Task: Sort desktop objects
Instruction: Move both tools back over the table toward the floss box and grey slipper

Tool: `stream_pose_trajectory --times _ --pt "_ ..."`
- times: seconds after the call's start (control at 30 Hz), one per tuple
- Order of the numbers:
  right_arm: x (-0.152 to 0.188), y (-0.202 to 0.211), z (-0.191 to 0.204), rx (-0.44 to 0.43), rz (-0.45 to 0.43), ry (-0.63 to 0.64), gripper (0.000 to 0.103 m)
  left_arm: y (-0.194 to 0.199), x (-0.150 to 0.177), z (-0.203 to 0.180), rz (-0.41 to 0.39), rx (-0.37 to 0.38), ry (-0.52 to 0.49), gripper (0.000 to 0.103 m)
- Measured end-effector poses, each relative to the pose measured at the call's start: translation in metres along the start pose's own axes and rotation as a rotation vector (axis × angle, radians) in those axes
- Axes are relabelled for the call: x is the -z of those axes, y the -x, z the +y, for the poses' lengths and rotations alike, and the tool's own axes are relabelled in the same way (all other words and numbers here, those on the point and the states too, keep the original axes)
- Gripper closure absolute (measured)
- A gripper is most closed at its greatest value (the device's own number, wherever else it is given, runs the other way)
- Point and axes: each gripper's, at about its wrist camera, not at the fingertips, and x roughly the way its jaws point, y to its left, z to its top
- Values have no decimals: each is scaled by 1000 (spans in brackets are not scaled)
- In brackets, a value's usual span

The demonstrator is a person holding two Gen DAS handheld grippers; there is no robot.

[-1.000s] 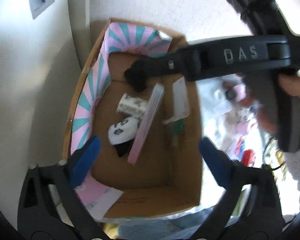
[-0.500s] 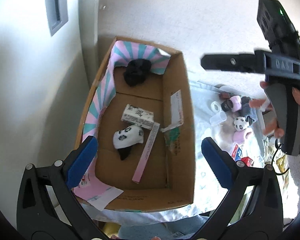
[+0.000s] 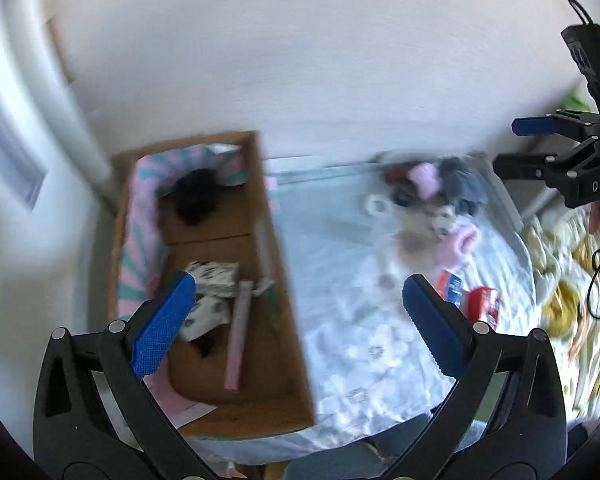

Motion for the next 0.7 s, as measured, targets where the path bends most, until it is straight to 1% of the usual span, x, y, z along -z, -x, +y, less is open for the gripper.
stream_pose_trajectory --times 0.13,0.17,0.23,0.3,0.37,0.43,0.5,0.63,0.7 --pt "44 12 -39 24 42 -74 0 2 -2 -32 -17 75 -41 0" --pt "54 14 -48 33 53 -98 0 -3 -2 -42 -11 91 -56 0" --pt "76 17 -65 44 66 -147 0 1 -3 -55 -1 99 -86 0" --pt "96 20 -79 36 67 -194 0 -7 0 -73 16 127 -121 0" --pt "112 22 -91 62 66 -227 0 -16 3 -89 28 152 -140 0" --pt "124 24 -99 76 55 -238 0 -25 7 -101 41 156 -151 0" --pt "131 23 -110 72 45 -260 0 -40 13 -116 64 149 -170 0" --pt "137 11 -130 52 36 -288 0 -74 28 -146 110 120 -223 0" --pt "138 1 -139 21 29 -294 0 -89 35 -157 129 116 -236 0"
